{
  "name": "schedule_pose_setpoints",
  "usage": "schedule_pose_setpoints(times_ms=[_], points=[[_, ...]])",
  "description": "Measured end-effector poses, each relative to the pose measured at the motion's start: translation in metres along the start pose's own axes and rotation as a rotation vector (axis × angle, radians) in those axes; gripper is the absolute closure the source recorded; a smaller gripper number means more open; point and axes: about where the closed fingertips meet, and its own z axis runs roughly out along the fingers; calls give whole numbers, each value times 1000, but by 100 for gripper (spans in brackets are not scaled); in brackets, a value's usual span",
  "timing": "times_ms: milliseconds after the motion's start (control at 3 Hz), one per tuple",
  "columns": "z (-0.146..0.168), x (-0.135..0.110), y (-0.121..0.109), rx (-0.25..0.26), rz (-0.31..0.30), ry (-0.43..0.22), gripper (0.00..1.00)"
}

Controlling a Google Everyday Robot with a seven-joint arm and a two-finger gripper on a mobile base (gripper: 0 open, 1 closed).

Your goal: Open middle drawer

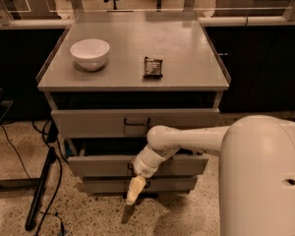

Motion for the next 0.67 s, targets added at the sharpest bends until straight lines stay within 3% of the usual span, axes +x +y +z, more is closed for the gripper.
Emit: schedule_pose_setpoints(times_ms=[333, 667], points=[[10, 4, -5, -17, 4, 15, 0], [20, 12, 4, -56, 15, 35, 0]])
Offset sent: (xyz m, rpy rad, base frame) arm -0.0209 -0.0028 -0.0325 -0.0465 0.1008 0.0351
